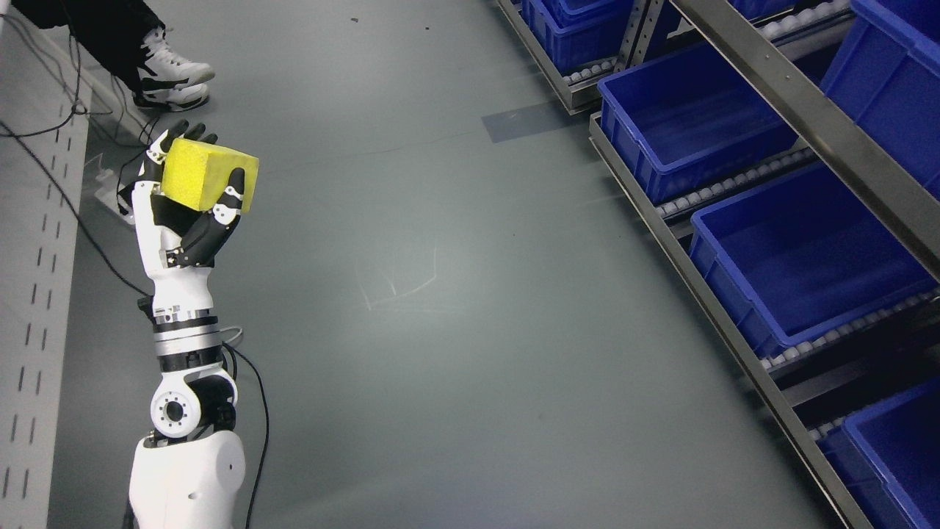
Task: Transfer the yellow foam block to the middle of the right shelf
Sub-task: 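Raise the left hand with the cube over the shelf's middle blue bin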
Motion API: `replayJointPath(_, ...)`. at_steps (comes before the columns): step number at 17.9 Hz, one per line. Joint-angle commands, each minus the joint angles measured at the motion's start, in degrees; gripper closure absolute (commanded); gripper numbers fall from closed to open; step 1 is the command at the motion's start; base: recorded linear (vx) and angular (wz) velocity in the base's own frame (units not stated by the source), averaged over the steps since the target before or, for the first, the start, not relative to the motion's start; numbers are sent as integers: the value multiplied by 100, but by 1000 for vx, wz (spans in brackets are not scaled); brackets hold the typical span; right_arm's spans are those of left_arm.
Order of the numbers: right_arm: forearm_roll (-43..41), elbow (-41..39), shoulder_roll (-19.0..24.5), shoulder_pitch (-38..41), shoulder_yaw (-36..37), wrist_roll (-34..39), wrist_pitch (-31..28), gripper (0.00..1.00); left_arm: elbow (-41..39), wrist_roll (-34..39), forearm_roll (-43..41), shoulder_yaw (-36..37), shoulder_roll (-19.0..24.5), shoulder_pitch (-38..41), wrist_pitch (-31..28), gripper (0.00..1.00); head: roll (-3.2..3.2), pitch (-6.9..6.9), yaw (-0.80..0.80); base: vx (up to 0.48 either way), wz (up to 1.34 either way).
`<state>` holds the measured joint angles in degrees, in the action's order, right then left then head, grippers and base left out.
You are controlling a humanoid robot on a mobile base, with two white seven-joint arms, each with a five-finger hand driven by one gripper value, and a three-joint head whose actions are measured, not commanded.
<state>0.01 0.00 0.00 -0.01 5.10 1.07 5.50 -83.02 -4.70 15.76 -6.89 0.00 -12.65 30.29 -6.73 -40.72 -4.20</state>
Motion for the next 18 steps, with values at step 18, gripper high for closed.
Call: replayJointPath(18,-1,-100,-100,-8,0,-1,4,0,-1362,-1147,-29,1531,100,254,715,75,0,0,0,326,-653)
